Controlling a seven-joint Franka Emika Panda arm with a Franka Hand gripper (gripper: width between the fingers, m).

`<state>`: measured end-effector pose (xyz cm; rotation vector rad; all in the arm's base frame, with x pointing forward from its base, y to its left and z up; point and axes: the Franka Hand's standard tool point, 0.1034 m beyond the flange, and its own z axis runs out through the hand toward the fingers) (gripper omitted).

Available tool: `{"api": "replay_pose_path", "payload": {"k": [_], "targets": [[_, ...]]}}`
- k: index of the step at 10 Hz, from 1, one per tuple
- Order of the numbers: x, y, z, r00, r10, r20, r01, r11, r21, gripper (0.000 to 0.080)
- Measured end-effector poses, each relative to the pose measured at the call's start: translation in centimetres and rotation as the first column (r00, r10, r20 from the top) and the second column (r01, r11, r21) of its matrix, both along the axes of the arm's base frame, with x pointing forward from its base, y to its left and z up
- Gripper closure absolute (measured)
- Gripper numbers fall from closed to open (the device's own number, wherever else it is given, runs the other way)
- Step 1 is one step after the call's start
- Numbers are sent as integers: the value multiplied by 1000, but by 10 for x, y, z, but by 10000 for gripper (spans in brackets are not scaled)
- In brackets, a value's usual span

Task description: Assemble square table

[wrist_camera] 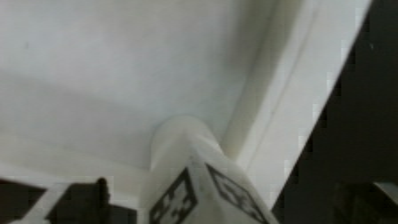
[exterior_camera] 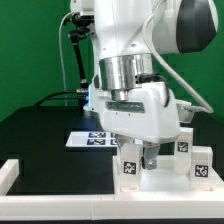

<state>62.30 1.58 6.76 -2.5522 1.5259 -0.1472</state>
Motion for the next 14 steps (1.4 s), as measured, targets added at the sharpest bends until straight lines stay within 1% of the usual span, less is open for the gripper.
{"api": "replay_pose_path", "payload": {"k": [1,2,3,4,5,7,9,11,12,13,14], "targets": [[0,-1,0,997,75,7,-75,997,-15,155],[0,-1,0,994,109,9,-108,994,-21,151],[1,-1,0,977,215,12,-214,976,-47,151],[6,-1,4,892,452,-4,-449,885,-125,150],[9,-1,8,822,569,-24,-566,811,-150,150],[8,-2,6,843,537,-22,-534,833,-148,160],[6,-5,5,890,455,-25,-454,881,-133,495],[5,-9,4,961,274,-21,-275,956,-106,504],[5,-11,5,998,63,-20,-64,995,-79,504],[3,-12,4,988,-153,-27,152,988,-27,504],[1,-12,2,930,-363,-60,366,930,40,504]]}}
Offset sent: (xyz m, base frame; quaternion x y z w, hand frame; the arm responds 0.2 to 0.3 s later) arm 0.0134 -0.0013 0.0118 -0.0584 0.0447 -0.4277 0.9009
